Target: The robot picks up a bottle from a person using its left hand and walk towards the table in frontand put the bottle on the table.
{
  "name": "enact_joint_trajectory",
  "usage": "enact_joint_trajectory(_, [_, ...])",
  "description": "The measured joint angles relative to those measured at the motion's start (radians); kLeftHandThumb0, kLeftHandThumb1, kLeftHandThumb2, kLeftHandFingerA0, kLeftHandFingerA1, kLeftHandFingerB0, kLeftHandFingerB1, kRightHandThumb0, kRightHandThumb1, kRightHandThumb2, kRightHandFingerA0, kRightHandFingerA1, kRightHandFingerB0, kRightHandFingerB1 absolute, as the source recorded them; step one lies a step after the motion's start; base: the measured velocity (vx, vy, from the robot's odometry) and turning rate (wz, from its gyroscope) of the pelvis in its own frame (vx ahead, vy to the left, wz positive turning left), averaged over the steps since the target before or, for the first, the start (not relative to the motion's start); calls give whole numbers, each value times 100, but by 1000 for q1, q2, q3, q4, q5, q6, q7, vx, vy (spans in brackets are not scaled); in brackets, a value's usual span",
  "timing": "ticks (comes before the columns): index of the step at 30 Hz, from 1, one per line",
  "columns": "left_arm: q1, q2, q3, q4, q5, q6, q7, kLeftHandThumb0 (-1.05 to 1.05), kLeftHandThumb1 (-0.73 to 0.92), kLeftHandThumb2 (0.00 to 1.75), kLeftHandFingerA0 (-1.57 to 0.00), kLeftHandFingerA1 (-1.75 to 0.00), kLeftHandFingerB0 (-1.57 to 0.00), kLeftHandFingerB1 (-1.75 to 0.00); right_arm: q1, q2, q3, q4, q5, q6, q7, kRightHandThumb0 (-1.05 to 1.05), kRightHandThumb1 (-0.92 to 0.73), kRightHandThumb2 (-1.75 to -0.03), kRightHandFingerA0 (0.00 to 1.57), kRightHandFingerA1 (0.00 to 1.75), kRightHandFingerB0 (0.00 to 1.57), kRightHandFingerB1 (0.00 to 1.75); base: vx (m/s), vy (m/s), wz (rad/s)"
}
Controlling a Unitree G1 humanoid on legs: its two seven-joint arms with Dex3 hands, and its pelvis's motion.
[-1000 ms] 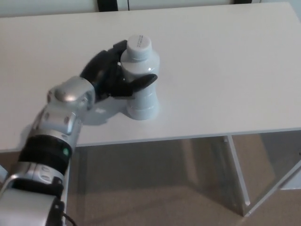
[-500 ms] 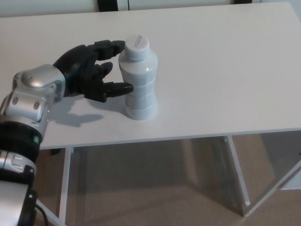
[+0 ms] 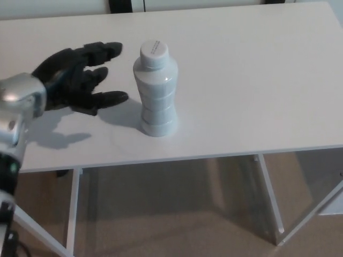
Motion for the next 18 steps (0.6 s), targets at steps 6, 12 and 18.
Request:
enact_joint_trajectory(6, [221,3,123,-256,-34,-7,3,-59,37,65,0,0,0,0,1,0,4,0,-1,-1,0,-40,-67,-60,68,45,53,40,0,0,0])
enact_joint_trajectory(12, [494,-5,251,-507,-76,-11,-2,-44,31,64,0,-6,0,-5,7,0,4,0,-1,-1,0,-39,-67,-60,67,46,53,40,0,0,0])
enact_joint_trajectory(18, [791,-26,310,-687,-114,-19,-28,-34,25,62,0,-13,0,-13,21,2,2,0,0,-1,0,-42,-68,-61,67,47,53,40,0,0,0])
